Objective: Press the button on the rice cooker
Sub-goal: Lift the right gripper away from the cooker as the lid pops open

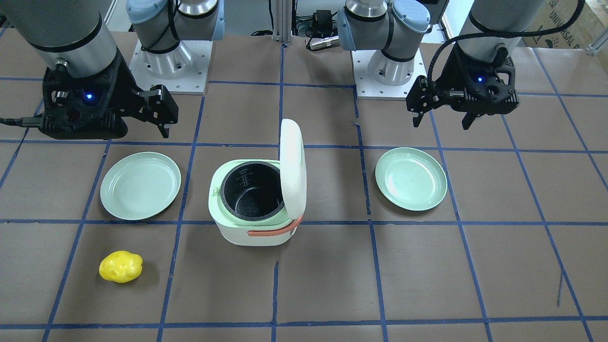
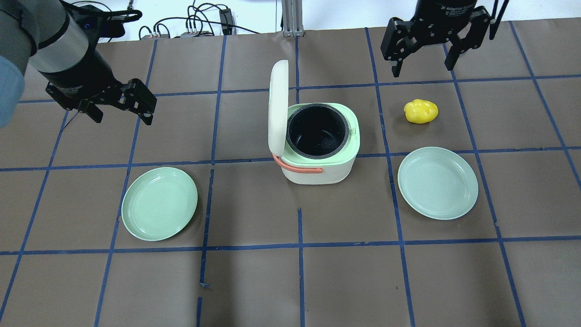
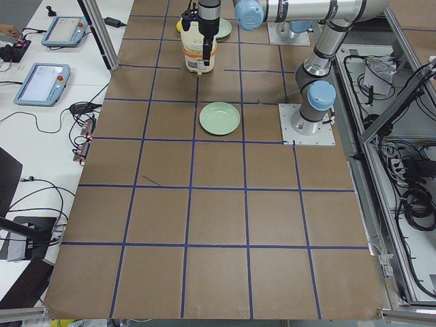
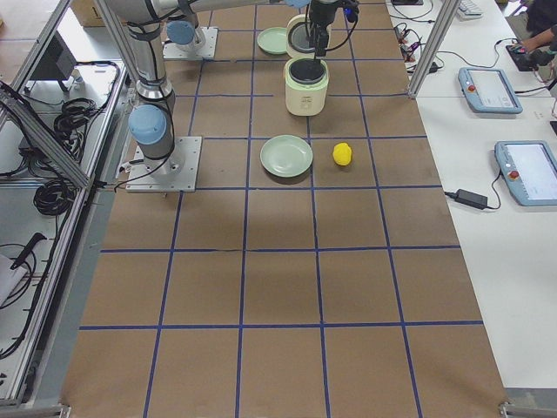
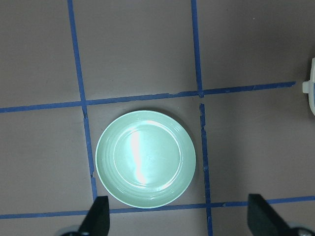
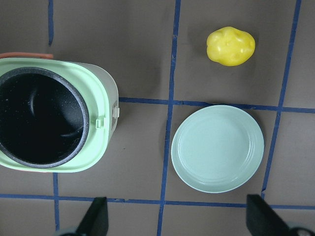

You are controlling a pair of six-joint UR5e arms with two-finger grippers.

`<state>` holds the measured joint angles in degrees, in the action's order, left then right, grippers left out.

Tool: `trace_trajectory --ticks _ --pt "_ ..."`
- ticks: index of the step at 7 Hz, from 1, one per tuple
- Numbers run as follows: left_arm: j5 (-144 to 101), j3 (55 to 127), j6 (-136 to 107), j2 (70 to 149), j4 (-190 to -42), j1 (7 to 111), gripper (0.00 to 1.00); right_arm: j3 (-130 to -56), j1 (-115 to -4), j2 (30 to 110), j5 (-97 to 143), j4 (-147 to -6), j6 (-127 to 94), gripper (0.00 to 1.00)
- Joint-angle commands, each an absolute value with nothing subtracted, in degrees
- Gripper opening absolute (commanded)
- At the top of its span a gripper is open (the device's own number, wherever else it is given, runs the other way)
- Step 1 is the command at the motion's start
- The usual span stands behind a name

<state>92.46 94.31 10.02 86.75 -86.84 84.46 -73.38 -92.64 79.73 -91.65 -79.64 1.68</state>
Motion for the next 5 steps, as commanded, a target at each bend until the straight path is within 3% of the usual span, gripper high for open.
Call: trace_trajectory --ticks 1,5 --pt "92.46 94.31 10.02 86.75 -86.84 84.46 1.00 -73.56 -92.72 79.72 -91.41 -79.80 1.67 1.00" --pt "92.46 94.31 10.02 86.75 -86.84 84.46 1.00 -73.83 -92.55 79.72 -91.05 -79.80 1.67 1.00"
